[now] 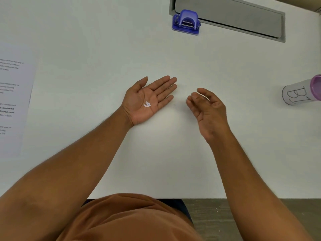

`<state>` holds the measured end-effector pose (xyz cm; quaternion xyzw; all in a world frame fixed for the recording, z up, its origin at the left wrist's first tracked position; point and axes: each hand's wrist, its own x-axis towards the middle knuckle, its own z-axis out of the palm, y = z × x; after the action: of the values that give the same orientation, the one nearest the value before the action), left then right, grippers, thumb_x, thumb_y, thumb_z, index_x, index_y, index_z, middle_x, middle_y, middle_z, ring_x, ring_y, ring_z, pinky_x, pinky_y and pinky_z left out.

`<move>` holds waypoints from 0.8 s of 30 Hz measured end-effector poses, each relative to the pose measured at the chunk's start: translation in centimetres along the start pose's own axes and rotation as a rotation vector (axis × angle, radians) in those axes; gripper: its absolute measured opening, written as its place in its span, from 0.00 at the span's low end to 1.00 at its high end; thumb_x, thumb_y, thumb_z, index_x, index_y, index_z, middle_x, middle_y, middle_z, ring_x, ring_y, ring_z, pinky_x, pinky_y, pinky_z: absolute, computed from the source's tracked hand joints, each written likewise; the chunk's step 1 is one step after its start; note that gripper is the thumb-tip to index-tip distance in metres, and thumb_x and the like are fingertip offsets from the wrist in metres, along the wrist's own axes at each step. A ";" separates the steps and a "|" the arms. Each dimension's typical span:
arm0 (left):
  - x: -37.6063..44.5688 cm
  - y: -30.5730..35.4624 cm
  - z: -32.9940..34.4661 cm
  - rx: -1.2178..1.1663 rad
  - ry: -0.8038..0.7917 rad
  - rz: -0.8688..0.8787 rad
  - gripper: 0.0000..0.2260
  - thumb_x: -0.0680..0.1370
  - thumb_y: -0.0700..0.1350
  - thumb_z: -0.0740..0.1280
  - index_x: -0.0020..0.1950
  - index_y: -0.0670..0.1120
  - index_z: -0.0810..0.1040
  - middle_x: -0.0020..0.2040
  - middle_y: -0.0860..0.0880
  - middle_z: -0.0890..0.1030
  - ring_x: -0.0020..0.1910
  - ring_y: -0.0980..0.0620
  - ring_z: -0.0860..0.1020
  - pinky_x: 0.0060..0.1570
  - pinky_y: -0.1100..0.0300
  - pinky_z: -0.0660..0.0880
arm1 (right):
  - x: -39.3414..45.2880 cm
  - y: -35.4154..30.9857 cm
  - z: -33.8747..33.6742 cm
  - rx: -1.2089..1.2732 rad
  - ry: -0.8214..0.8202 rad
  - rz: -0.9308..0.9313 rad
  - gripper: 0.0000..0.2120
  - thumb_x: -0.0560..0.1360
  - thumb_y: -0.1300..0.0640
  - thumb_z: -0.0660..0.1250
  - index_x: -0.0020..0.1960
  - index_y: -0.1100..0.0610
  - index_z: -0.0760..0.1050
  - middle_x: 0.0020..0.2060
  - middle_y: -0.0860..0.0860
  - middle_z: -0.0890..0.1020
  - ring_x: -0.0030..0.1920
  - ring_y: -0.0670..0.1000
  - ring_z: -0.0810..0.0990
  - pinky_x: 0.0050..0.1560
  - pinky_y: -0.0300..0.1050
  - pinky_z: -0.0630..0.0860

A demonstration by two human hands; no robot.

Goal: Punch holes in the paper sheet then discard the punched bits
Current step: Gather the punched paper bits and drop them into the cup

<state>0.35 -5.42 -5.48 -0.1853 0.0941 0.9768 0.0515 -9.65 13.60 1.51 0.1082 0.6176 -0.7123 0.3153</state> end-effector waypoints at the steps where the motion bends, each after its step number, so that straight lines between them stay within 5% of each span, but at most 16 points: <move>1: 0.0 0.0 0.0 -0.002 0.003 0.004 0.28 0.89 0.55 0.48 0.85 0.40 0.60 0.84 0.41 0.65 0.84 0.43 0.63 0.85 0.46 0.55 | 0.3 0.1 -0.7 -0.077 0.036 -0.032 0.11 0.78 0.70 0.72 0.59 0.63 0.81 0.48 0.58 0.85 0.50 0.55 0.88 0.57 0.49 0.84; 6: 0.1 0.0 -0.3 0.001 0.019 0.031 0.29 0.89 0.56 0.48 0.85 0.40 0.61 0.84 0.41 0.65 0.84 0.43 0.64 0.85 0.45 0.56 | 0.9 2.1 -2.5 -1.073 -0.018 -0.561 0.10 0.81 0.67 0.66 0.59 0.62 0.83 0.55 0.56 0.86 0.57 0.55 0.84 0.65 0.53 0.79; 9: 0.0 0.0 -0.3 0.003 0.018 0.050 0.29 0.89 0.56 0.48 0.85 0.40 0.60 0.84 0.41 0.66 0.84 0.43 0.64 0.85 0.45 0.56 | 0.7 4.1 -1.7 -1.394 -0.139 -0.715 0.15 0.82 0.65 0.64 0.67 0.64 0.79 0.65 0.59 0.80 0.67 0.60 0.76 0.72 0.47 0.70; 14: -0.1 -0.1 -0.3 0.026 0.037 0.080 0.29 0.89 0.57 0.48 0.85 0.40 0.61 0.84 0.41 0.66 0.84 0.43 0.64 0.85 0.45 0.55 | -0.2 6.2 -0.2 -1.539 -0.184 -0.780 0.15 0.84 0.61 0.65 0.68 0.65 0.78 0.65 0.60 0.79 0.68 0.59 0.76 0.64 0.53 0.78; 20: -0.2 -0.1 -0.3 0.066 0.045 0.070 0.30 0.89 0.57 0.48 0.85 0.40 0.61 0.83 0.41 0.67 0.83 0.44 0.65 0.84 0.46 0.58 | 0.5 4.5 -0.9 -1.150 -0.057 -0.832 0.06 0.79 0.69 0.69 0.54 0.64 0.84 0.51 0.56 0.85 0.53 0.56 0.84 0.58 0.52 0.81; 24: -0.2 -0.2 -0.3 0.082 0.039 0.042 0.32 0.88 0.59 0.50 0.85 0.40 0.61 0.83 0.40 0.67 0.83 0.43 0.65 0.85 0.46 0.56 | 1.1 4.3 -0.5 -1.349 -0.105 -0.793 0.10 0.82 0.63 0.68 0.61 0.63 0.82 0.58 0.58 0.83 0.60 0.58 0.81 0.63 0.49 0.77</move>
<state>0.67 -5.31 -5.72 -0.1998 0.1388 0.9693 0.0365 -8.16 13.51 -2.66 -0.3693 0.8936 -0.2469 0.0639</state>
